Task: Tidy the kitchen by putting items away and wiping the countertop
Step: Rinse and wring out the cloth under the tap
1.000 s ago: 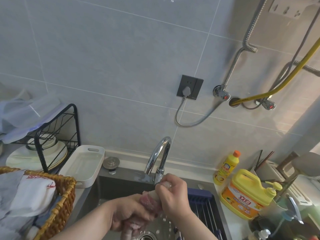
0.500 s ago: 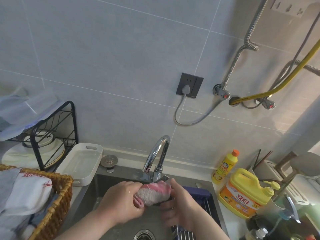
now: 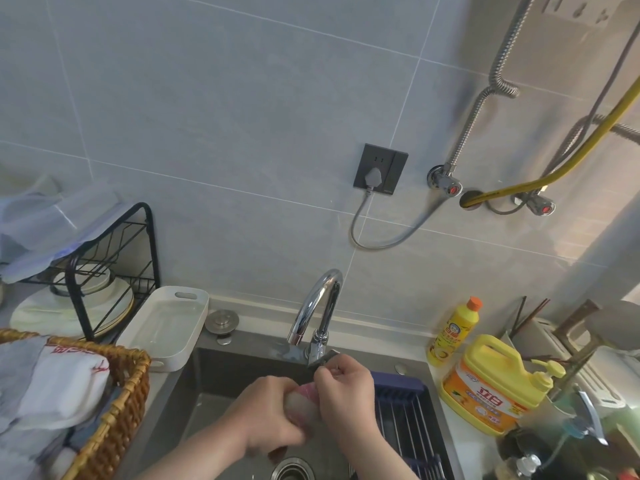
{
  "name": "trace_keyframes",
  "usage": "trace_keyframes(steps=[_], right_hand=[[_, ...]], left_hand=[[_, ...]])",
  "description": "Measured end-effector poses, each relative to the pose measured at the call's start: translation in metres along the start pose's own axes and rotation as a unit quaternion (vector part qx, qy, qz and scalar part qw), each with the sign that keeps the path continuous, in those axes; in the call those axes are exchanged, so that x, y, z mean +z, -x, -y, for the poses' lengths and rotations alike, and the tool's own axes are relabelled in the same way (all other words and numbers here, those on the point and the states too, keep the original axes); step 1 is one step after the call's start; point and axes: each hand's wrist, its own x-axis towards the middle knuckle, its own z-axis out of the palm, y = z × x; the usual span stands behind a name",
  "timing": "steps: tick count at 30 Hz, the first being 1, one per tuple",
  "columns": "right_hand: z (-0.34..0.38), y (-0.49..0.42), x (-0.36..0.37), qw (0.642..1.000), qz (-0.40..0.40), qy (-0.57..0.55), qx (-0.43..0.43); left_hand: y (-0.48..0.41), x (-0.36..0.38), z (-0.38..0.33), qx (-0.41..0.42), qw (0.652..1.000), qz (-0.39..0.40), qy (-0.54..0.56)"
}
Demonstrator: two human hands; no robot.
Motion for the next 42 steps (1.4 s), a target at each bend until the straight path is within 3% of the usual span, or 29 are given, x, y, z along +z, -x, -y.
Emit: trace_keyframes(steps=[2,5,10,12,14,16,19,21,23,24,27,30,31,34,38,42], right_hand=[[-0.001,0.001,-0.001,0.998,0.014,0.016,-0.051],[-0.009,-0.002,-0.004,0.987,0.040,0.050,-0.144],[-0.019,-0.007,-0.009,0.969,0.036,0.089,-0.226],[-0.020,-0.007,-0.012,0.969,0.055,0.098,-0.221],[-0.019,-0.010,-0.015,0.980,0.084,0.093,-0.152],[-0.020,-0.012,-0.022,0.994,0.101,0.022,-0.021],[-0.010,-0.010,-0.024,0.969,0.127,-0.078,0.196],[-0.007,-0.006,-0.019,0.901,0.186,-0.174,0.352],[-0.009,-0.004,-0.010,0.841,0.196,-0.271,0.425],[-0.012,-0.002,-0.005,0.850,0.172,-0.265,0.421],[-0.021,0.001,0.008,0.946,0.053,-0.111,0.301],[-0.010,0.004,0.012,0.978,-0.047,-0.059,0.196],[-0.006,0.003,0.011,0.984,-0.056,-0.060,0.157],[0.007,0.004,0.006,0.993,-0.039,-0.090,0.065],[0.014,-0.002,0.003,0.998,0.005,-0.063,-0.025],[0.014,-0.006,0.002,0.994,0.044,-0.025,-0.094]], left_hand=[[0.002,0.000,-0.003,-0.002,0.989,0.077,0.128],[0.004,0.004,-0.003,-0.025,0.945,0.170,0.280],[0.006,0.015,0.001,-0.082,0.902,0.219,0.364],[0.009,0.017,-0.007,-0.125,0.912,0.184,0.345],[0.011,0.015,-0.011,-0.124,0.970,0.080,0.194],[0.012,0.006,-0.011,-0.092,0.995,-0.011,-0.025],[0.006,0.005,0.013,0.054,0.950,-0.125,-0.282],[0.007,0.006,0.019,0.142,0.922,-0.109,-0.343],[0.007,0.013,0.023,0.190,0.901,-0.100,-0.377],[0.007,0.015,0.022,0.210,0.895,-0.099,-0.381],[0.007,0.019,0.015,0.183,0.920,-0.083,-0.337],[0.008,0.022,0.010,0.072,0.960,-0.138,-0.232],[0.009,0.021,0.006,0.028,0.975,-0.121,-0.183],[0.006,0.013,-0.009,-0.030,0.994,-0.058,-0.092],[0.002,0.006,-0.019,-0.024,0.999,0.027,0.028],[0.004,0.000,-0.015,-0.067,0.959,0.146,0.234]])
